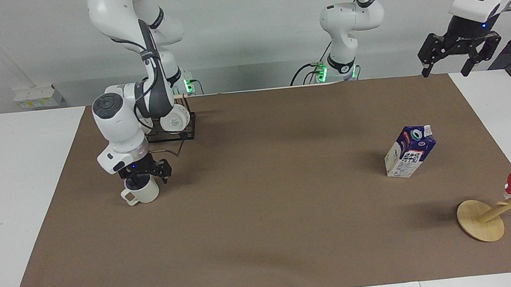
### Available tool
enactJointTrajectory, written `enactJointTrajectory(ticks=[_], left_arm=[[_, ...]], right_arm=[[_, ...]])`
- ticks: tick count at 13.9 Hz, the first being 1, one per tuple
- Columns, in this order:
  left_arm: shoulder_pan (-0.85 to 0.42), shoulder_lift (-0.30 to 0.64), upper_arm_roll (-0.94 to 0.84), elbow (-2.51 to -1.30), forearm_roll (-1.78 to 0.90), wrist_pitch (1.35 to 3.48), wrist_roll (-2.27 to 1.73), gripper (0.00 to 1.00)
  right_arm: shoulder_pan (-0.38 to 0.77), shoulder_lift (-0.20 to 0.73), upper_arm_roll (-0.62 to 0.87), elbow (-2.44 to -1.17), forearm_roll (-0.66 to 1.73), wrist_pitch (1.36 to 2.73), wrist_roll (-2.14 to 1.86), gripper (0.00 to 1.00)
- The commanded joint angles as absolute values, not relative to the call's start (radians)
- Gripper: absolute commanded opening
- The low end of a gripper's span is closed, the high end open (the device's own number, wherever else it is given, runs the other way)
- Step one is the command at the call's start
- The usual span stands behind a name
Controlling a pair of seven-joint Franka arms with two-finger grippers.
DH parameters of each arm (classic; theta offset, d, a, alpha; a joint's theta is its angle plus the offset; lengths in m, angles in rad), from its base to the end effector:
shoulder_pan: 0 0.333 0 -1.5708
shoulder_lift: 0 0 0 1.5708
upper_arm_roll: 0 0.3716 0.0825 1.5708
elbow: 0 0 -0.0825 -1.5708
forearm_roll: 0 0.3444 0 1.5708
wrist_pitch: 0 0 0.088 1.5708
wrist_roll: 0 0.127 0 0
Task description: Place cup and milk on table
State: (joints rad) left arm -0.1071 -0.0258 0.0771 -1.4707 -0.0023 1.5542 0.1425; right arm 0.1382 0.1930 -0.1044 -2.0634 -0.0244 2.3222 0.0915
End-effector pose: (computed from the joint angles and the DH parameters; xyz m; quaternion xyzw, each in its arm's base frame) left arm 0.5053 -0.0147 0.7150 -0.9948 0.0861 -0.0546 0.0009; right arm 0.5668 0.0209 0.4073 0.9991 -0.0195 0.0345 0.0170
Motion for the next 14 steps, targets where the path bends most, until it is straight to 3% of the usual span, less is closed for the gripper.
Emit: enactJointTrajectory(ticks=[1, 4, 6, 14], left_arm=[[-0.1, -0.043, 0.074, -1.488, -0.012, 1.56, 0.161, 1.0], [-0.1, -0.046, 0.075, -1.494, -0.012, 1.559, 0.16, 1.0], [-0.1, -0.046, 0.075, -1.494, -0.012, 1.56, 0.16, 1.0], [-0.1, -0.046, 0.075, -1.494, -0.012, 1.568, 0.16, 1.0]], right_arm=[[0.132, 0.183, -0.101, -2.094, -0.025, 2.358, 0.043, 0.86], [0.121, 0.184, -0.101, -2.092, -0.025, 2.356, -0.009, 0.27], [0.121, 0.184, -0.101, -2.092, -0.025, 2.355, 0.008, 0.0], [0.169, 0.189, -0.101, -2.025, -0.023, 2.327, 0.234, 0.0]])
